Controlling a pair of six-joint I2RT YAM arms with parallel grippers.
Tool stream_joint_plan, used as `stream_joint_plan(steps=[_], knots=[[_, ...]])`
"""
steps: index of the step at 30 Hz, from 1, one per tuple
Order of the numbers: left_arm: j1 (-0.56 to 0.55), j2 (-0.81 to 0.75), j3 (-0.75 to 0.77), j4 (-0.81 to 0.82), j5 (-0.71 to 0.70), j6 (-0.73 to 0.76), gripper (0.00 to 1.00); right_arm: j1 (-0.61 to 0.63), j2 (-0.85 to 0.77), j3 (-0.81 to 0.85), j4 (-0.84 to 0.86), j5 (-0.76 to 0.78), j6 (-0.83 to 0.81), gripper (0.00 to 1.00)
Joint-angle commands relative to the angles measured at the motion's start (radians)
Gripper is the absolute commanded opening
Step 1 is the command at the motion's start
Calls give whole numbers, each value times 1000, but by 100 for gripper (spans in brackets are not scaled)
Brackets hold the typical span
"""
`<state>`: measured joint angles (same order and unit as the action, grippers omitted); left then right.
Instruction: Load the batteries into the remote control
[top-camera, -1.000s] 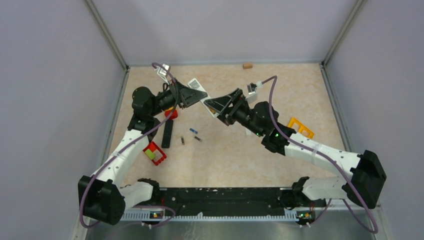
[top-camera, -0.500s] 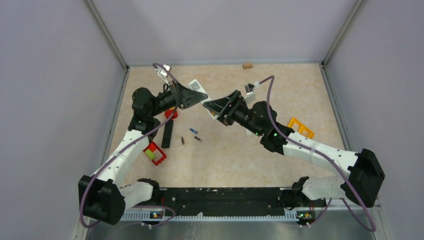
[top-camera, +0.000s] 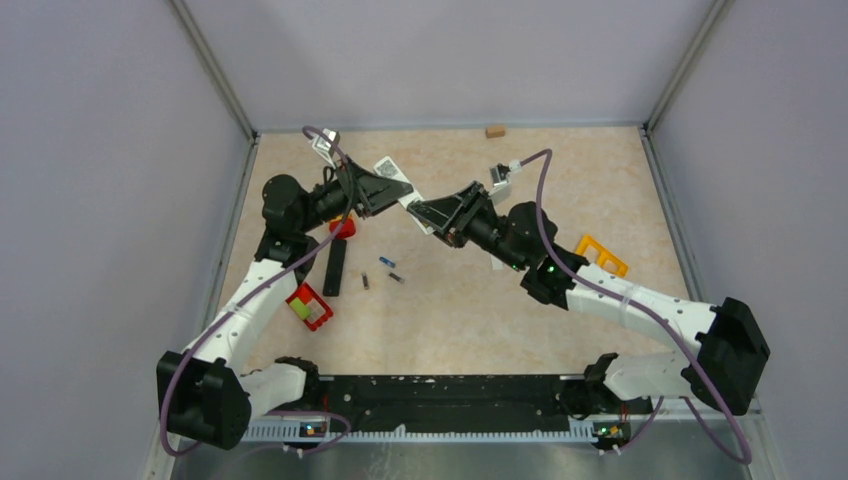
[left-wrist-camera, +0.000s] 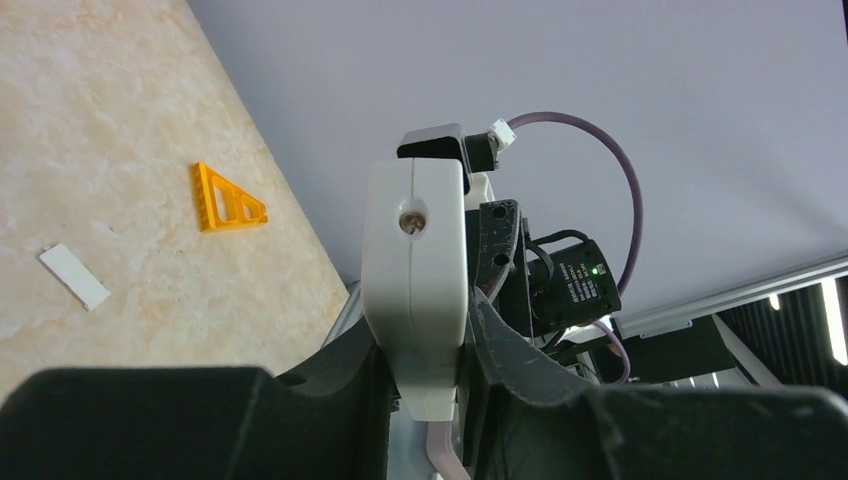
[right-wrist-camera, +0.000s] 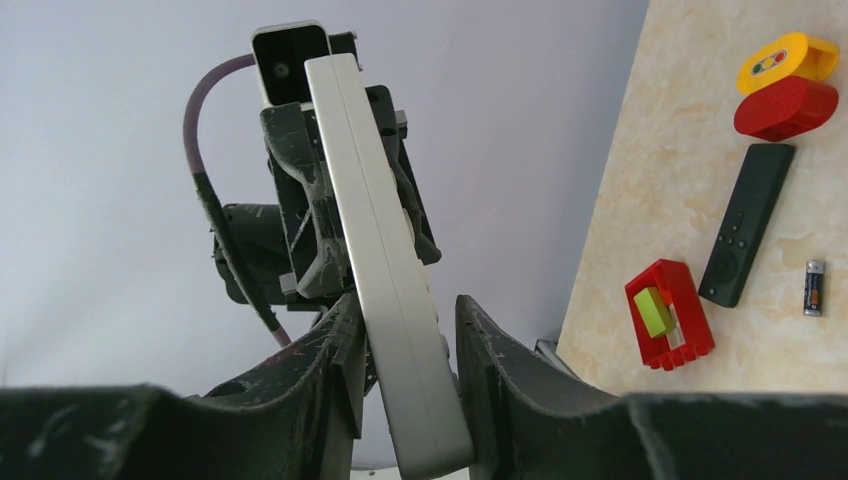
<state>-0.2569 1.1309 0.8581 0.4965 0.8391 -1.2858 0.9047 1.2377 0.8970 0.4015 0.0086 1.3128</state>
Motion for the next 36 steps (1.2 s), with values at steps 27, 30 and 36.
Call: stream_joint_plan(steps=[27, 30, 36], knots=[[5, 36, 36, 74, 9, -7, 0, -49, -105, -78, 40, -89, -151, 40], [6, 31, 37, 77, 15, -12, 0, -49, -99, -78, 36, -98, -146, 31], [7, 23, 35, 66, 15, 1, 0, -49, -90, -76, 29, -96, -151, 15]])
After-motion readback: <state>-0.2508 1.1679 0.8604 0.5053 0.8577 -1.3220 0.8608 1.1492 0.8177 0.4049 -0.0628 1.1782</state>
